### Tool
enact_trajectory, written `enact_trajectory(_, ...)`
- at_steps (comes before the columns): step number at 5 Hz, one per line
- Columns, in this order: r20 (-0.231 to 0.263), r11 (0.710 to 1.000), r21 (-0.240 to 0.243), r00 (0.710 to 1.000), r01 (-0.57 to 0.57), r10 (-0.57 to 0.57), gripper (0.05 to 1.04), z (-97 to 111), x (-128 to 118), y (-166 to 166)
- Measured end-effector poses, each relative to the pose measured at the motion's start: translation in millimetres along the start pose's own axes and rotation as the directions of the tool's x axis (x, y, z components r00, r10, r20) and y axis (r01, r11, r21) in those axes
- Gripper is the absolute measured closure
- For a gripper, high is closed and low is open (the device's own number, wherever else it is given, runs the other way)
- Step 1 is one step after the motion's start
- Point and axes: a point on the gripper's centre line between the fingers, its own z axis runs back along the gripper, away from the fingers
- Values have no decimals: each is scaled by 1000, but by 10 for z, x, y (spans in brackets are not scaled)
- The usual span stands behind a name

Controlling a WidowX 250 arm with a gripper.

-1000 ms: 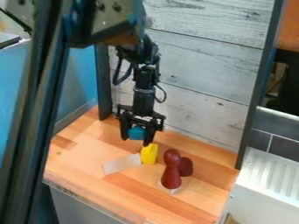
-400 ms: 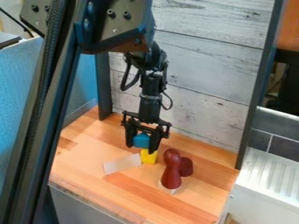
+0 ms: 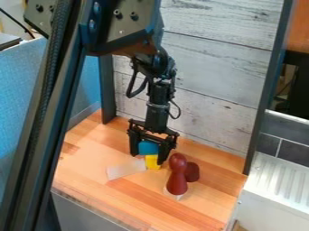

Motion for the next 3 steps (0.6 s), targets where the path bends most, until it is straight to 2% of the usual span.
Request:
enact_trajectory(1,21,1000,-6,1000,13,-13,77,-10,-31,-27)
enact_trajectory(2,107,999,-28,993,45,-42,83,263,-84,-51)
enact_trajectory(3,178,994,-93,983,58,-40,83,574,-213,119)
